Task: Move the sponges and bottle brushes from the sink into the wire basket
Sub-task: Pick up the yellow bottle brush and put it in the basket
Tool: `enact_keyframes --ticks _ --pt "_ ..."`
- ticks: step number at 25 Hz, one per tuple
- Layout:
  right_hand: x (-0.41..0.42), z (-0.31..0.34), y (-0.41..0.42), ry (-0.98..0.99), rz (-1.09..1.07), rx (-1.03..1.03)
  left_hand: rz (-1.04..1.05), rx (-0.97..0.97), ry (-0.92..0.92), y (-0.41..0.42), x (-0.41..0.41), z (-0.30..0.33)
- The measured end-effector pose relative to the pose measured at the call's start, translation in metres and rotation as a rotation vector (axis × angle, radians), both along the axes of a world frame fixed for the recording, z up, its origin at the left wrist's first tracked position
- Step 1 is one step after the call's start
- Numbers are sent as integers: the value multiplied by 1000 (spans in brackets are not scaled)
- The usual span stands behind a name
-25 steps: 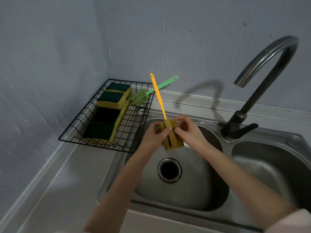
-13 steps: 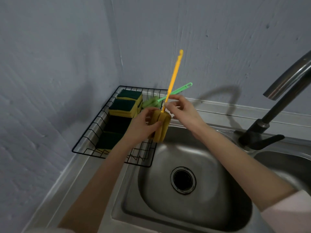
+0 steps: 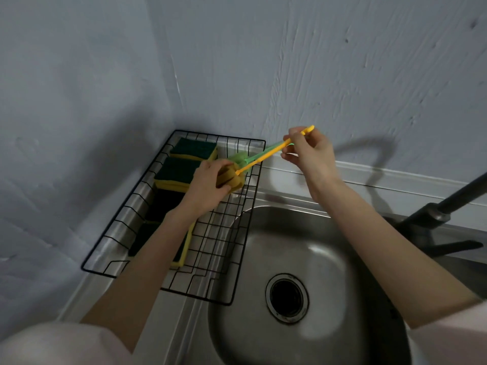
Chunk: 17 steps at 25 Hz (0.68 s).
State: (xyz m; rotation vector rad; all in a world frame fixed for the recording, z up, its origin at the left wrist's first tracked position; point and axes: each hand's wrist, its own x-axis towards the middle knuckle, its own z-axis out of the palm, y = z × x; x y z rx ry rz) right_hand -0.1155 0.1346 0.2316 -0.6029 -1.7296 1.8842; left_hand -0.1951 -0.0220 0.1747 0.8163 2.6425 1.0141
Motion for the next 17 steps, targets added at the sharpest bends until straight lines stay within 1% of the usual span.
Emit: enact_keyframes --ticks 4,9,13,17 --pt "-16 -24 18 -33 -33 -29 -5 -73 -2 21 -20 -21" --pt "-28 -57 28 -146 -51 -58 -19 -159 -40 29 -33 -44" --pt "-30 -67 30 -169 -25 -133 -19 -172 0 34 -35 -49" --pt "-28 -73 27 -282 44 -94 -36 -164 -15 32 -32 -44"
